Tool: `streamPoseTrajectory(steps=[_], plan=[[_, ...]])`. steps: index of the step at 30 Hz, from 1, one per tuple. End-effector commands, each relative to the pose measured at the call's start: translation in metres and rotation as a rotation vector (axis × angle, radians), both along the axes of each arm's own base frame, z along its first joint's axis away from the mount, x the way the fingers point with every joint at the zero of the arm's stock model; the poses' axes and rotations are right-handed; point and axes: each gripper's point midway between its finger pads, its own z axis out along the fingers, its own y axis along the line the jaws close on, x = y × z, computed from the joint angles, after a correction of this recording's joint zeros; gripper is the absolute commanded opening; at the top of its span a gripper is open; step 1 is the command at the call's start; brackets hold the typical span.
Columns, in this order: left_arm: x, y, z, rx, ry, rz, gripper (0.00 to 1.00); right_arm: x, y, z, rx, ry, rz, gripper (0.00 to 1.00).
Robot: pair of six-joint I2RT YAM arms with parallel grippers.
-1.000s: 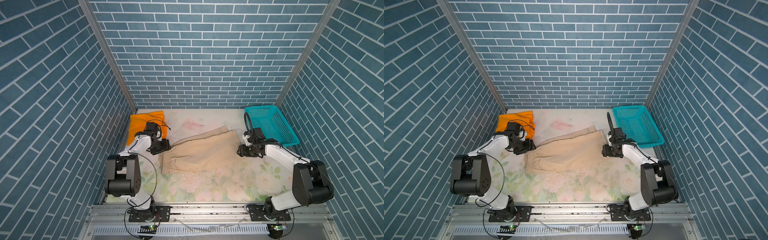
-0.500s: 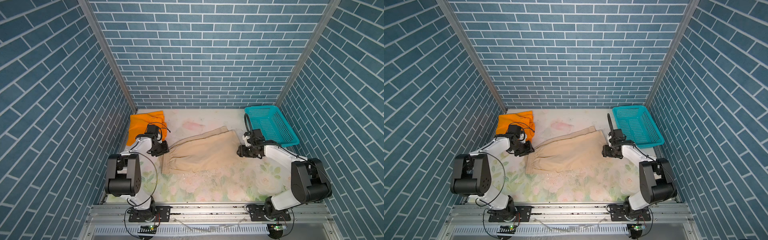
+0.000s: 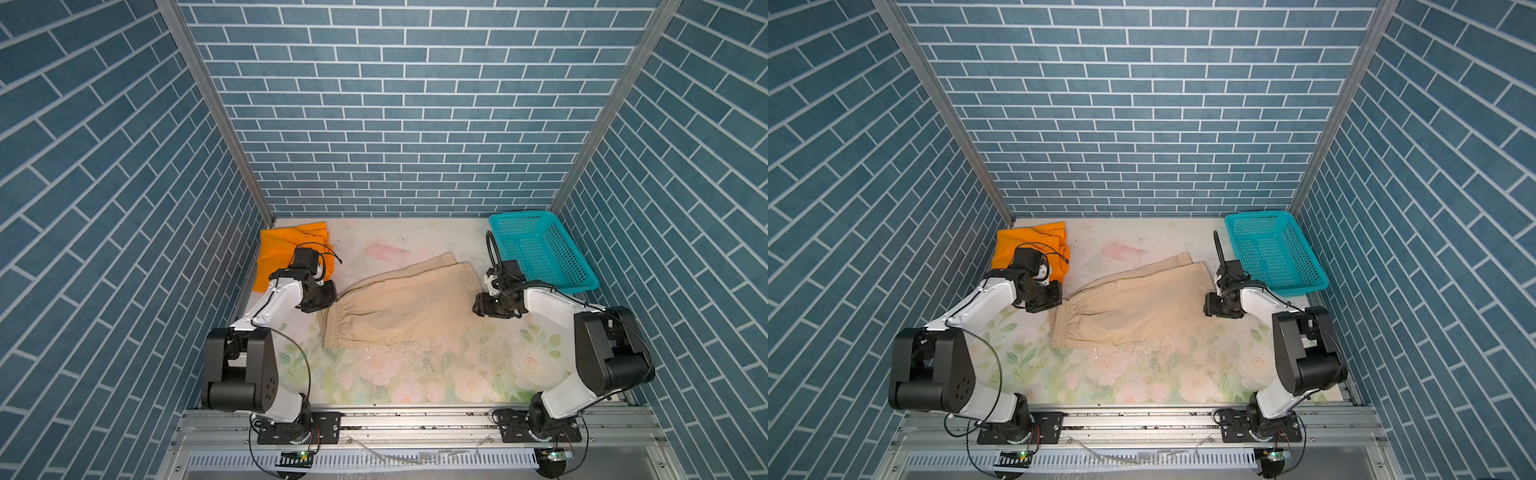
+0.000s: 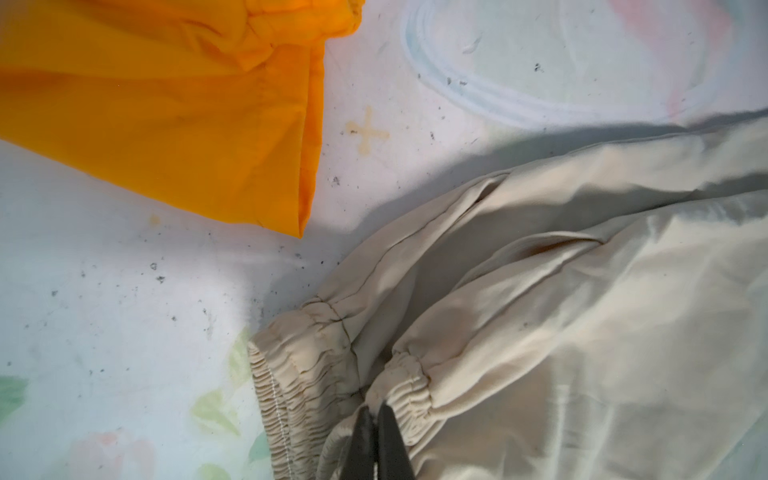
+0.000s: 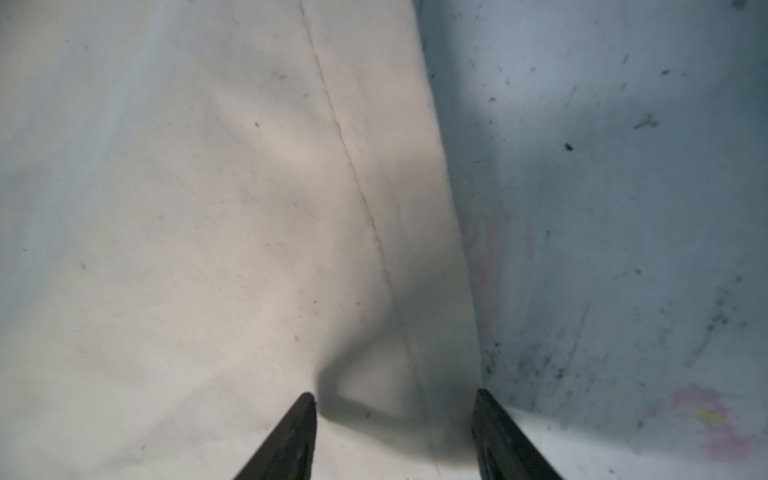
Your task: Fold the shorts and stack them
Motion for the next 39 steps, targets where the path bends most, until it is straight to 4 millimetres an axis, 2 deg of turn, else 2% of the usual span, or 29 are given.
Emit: streamPoseTrajectory(steps=[1,2,3,6,8,9,10,13,15,19,21,24,25,27,29,35,39], plan=[[-0.011,0.008,0.002,0.042,0.01,0.012,0.08,0.003,-0.003,0.014,0.006,-0.031,-0.03,0.61],[-0.011,0.008,0.001,0.049,0.012,0.01,0.19,0.003,-0.003,0.017,0.003,-0.037,-0.028,0.61],[-0.011,0.009,-0.002,0.053,0.019,0.011,0.19,0.004,-0.004,0.019,0.004,-0.044,-0.028,0.61],[-0.006,0.003,-0.009,0.02,0.012,-0.004,0.17,0.002,-0.003,0.023,0.01,-0.053,-0.025,0.61],[-0.004,-0.001,-0.015,0.002,0.011,-0.006,0.07,0.001,-0.004,0.023,0.013,-0.052,-0.027,0.61],[-0.003,-0.001,-0.018,-0.001,0.015,-0.005,0.06,0.0,-0.004,0.023,0.013,-0.051,-0.029,0.61],[-0.003,-0.002,-0.021,-0.003,0.025,-0.007,0.08,-0.001,-0.004,0.022,0.013,-0.05,-0.03,0.61],[-0.002,0.002,-0.029,0.02,0.052,-0.006,0.31,-0.002,-0.004,0.023,0.016,-0.051,-0.031,0.61],[0.001,0.004,-0.033,0.035,0.05,-0.011,0.4,-0.002,-0.004,0.024,0.018,-0.051,-0.03,0.61],[0.01,0.002,-0.04,0.029,0.061,-0.024,0.41,-0.004,-0.003,0.026,0.025,-0.053,-0.028,0.61],[0.014,-0.003,-0.043,-0.004,0.06,-0.021,0.39,-0.005,-0.003,0.026,0.024,-0.053,-0.026,0.61],[0.015,-0.009,-0.045,-0.04,0.058,-0.019,0.29,-0.006,-0.006,0.024,0.013,-0.049,-0.031,0.61],[0.014,-0.01,-0.045,-0.043,0.058,-0.017,0.25,-0.006,-0.007,0.022,0.01,-0.045,-0.032,0.61],[0.012,-0.01,-0.044,-0.046,0.055,-0.017,0.09,-0.006,-0.008,0.017,0.008,-0.033,-0.036,0.61],[0.008,-0.007,-0.041,-0.027,0.065,-0.012,0.0,-0.007,-0.008,0.01,0.005,-0.013,-0.039,0.61],[-0.008,0.005,-0.016,0.026,0.057,0.027,0.0,-0.008,-0.008,-0.004,0.01,0.026,-0.06,0.62],[-0.021,0.003,0.002,0.005,-0.005,0.048,0.0,-0.004,-0.009,-0.002,0.006,0.012,-0.065,0.62]])
